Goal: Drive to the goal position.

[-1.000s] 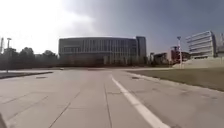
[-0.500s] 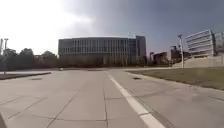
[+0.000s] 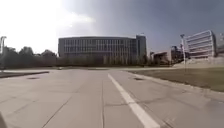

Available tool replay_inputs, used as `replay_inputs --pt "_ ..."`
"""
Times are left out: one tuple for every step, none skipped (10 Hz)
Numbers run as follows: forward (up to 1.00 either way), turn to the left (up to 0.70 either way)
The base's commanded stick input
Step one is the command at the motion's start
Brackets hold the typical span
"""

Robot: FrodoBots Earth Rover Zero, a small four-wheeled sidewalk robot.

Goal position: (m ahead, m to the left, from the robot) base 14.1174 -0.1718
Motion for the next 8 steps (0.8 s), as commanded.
replay_inputs --pt "0.7 0.0" --pt "0.7 0.0" --pt "0.7 0.0" --pt "0.7 0.0" --pt "0.7 0.0" --pt "0.7 0.0" --pt "0.7 0.0" --pt "0.7 0.0"
